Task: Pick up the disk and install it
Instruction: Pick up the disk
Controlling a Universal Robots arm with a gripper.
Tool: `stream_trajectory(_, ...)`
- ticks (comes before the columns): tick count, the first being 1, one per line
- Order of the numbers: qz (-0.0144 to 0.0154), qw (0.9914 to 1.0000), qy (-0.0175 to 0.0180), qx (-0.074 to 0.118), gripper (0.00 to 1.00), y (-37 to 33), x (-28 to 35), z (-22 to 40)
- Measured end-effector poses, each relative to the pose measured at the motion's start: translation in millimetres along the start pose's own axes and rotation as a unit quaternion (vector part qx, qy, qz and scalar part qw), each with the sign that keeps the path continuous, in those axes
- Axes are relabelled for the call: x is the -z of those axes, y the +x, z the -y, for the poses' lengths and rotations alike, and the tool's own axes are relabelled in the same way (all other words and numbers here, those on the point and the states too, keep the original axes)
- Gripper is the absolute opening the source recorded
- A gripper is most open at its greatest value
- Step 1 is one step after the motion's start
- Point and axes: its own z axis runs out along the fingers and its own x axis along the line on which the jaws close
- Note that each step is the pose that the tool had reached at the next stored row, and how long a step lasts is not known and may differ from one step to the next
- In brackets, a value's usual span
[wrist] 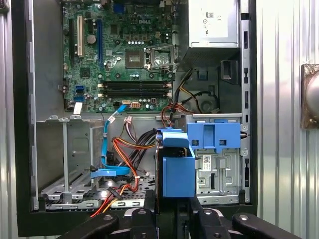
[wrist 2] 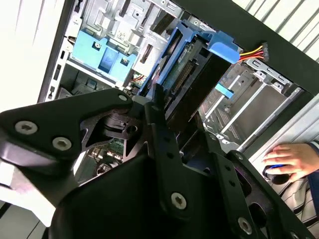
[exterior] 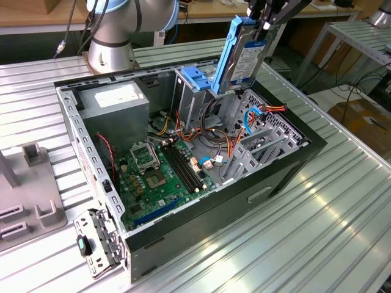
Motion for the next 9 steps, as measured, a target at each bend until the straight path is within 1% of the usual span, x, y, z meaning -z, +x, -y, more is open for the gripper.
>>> stream_trajectory(9, 0.0, 1.0, 0.0, 0.0, 0.35, 0.1, 0.0, 0.0)
